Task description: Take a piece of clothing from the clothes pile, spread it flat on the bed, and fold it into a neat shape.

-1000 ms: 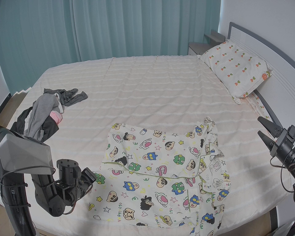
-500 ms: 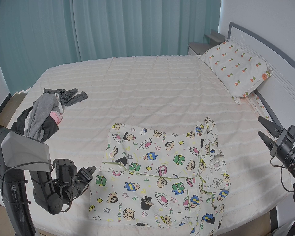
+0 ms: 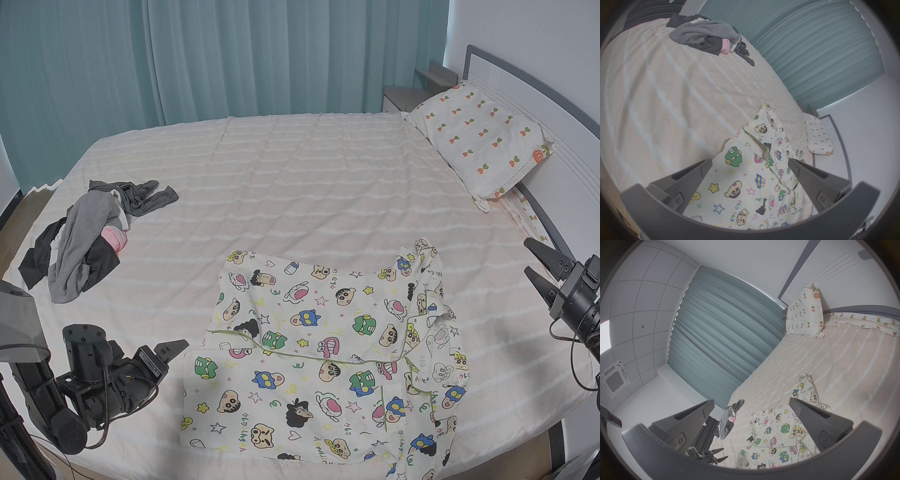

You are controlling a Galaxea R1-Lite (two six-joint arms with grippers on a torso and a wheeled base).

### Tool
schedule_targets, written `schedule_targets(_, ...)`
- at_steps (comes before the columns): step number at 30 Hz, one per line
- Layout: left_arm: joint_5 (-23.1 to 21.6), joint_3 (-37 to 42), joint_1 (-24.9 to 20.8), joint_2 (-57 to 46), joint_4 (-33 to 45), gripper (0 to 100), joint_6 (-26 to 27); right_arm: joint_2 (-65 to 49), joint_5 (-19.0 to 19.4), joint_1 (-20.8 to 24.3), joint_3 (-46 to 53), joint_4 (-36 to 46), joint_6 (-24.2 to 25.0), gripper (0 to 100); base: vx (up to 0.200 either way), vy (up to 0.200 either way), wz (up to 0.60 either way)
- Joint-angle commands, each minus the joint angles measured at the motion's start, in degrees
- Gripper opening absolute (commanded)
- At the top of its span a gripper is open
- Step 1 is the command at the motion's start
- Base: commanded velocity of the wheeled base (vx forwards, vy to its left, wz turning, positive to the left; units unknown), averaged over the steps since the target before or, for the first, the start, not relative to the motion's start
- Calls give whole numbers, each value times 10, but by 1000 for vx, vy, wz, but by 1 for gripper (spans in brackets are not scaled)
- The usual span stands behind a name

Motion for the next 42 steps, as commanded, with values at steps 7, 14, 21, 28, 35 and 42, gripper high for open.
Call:
schedule_targets(7, -1, 9, -14, -26, -1, 100, -8, 7, 4, 0, 0, 3, -1, 100, 0, 0, 0)
schedule_targets(14, -1, 11, -20, -24, -1, 100, -25, 40, 11, -2, -1, 23, -7, 100, 0, -57, 0)
schedule_targets(21, 0, 11, -25, -24, -1, 100, -25, 130, 14, -30, -9, 50, -43, 100, 0, -200, 0)
schedule_targets(28, 4, 12, -36, -24, -1, 100, -24, 261, 84, -54, -14, 45, -88, 100, 0, 0, 0)
schedule_targets(35, 4, 12, -40, -22, 0, 100, -24, 367, 113, -50, -54, 50, -115, 100, 0, 0, 0)
schedule_targets(42, 5, 20, -44, -14, -1, 100, -24, 471, 119, -28, -98, 50, -154, 100, 0, 0, 0)
